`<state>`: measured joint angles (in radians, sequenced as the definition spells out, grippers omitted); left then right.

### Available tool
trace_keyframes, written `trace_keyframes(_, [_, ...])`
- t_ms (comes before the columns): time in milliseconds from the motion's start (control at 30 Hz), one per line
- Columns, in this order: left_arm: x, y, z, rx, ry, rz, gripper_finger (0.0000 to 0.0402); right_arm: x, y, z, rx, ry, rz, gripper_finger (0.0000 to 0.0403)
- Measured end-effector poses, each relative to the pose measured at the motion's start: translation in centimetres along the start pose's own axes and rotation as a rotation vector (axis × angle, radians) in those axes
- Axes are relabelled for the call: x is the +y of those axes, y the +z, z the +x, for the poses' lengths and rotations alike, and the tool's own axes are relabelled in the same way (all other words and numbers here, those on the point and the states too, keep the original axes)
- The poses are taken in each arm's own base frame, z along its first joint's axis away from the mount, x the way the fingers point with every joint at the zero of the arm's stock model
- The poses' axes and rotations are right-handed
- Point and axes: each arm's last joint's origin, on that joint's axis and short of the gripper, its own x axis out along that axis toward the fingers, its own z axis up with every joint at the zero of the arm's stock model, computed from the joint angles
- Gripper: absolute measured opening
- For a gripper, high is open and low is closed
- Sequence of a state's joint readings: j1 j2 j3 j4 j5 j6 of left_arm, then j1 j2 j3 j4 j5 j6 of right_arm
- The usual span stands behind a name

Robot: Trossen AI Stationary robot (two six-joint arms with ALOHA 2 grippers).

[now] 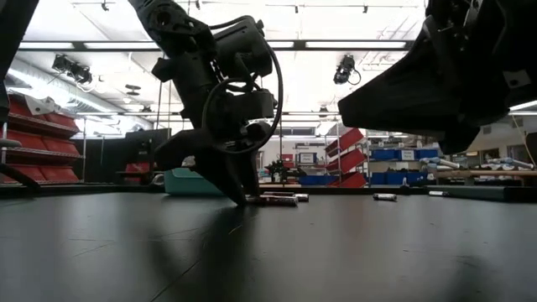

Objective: Sort batteries
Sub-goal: Put the silver battery into the green bin

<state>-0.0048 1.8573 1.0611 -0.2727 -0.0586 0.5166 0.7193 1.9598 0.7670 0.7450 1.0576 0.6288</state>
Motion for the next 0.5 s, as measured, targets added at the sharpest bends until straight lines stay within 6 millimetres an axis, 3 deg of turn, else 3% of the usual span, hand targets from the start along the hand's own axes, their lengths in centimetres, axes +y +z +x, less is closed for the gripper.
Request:
trace_keyframes(233, [-0.27, -0.33, 0.47, 0.001, -0.031, -0.043, 0.015, 0.01, 0.02, 0.0, -0.002, 0.0, 0.003, 0.0083])
trace_keyframes(500, [-0.48, -0.6, 0.57, 0.018, -0.05, -0.08, 0.0049, -0.06, 0.07, 0.13, -0.003, -0.004, -0.014, 0.0083])
